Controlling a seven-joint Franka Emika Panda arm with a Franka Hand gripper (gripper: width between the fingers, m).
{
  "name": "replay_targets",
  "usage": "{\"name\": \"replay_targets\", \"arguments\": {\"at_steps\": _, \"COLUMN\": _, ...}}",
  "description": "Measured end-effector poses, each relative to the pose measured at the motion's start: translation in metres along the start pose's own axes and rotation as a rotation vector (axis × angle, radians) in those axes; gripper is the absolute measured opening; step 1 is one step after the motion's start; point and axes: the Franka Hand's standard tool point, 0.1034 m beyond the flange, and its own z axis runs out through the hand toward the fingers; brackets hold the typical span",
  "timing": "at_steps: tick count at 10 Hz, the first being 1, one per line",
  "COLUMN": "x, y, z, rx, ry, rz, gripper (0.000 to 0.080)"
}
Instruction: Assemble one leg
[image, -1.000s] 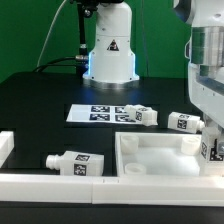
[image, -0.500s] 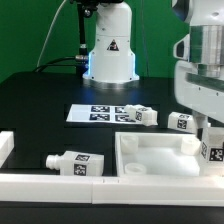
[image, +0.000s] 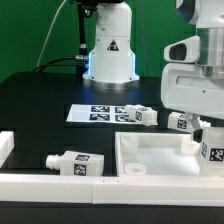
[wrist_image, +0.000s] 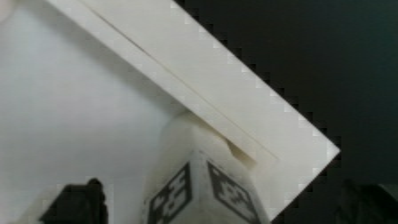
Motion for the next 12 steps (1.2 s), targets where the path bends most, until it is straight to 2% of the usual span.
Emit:
{"name": "replay_targets", "arguments": {"at_steps": 1, "x": 0.0006, "y": 0.0004, "z": -0.0001, "rx": 0.0, "ry": 0.0, "rz": -0.088, "gripper": 0.0649}}
{"name": "replay_targets", "arguments": {"at_steps": 3, "x": 0.0047, "y": 0.0048, "z": 0.0019, "rx": -0.02, "ry": 0.005, "rz": -0.484, "gripper": 0.0649}}
{"name": "replay_targets", "arguments": {"at_steps": 4, "x": 0.0008, "y": 0.0034, "z": 0.0064, "rx": -0.038, "ry": 0.001, "rz": -0.57, "gripper": 0.0649}}
{"name": "replay_targets", "arguments": {"at_steps": 6, "x": 0.0024, "y": 0.0042, "z": 0.0065, "rx": -0.038, "ry": 0.002, "rz": -0.551, "gripper": 0.064}}
{"name": "replay_targets", "arguments": {"at_steps": 7, "x": 0.0019, "y": 0.0041, "z": 0.0068, "rx": -0.037, "ry": 0.002, "rz": -0.526, "gripper": 0.0452}}
{"name": "replay_targets", "arguments": {"at_steps": 8, "x": 0.0021, "y": 0.0045, "z": 0.0068, "rx": -0.038, "ry": 0.003, "rz": -0.446, "gripper": 0.0452}}
{"name": "replay_targets", "arguments": {"at_steps": 9, "x": 0.003, "y": 0.0056, "z": 0.0069, "rx": -0.04, "ry": 0.006, "rz": -0.356, "gripper": 0.0283}}
{"name": "replay_targets", "arguments": {"at_steps": 12, "x": 0.0037, "y": 0.005, "z": 0.0063, "rx": -0.038, "ry": 0.014, "rz": -0.023, "gripper": 0.0284}}
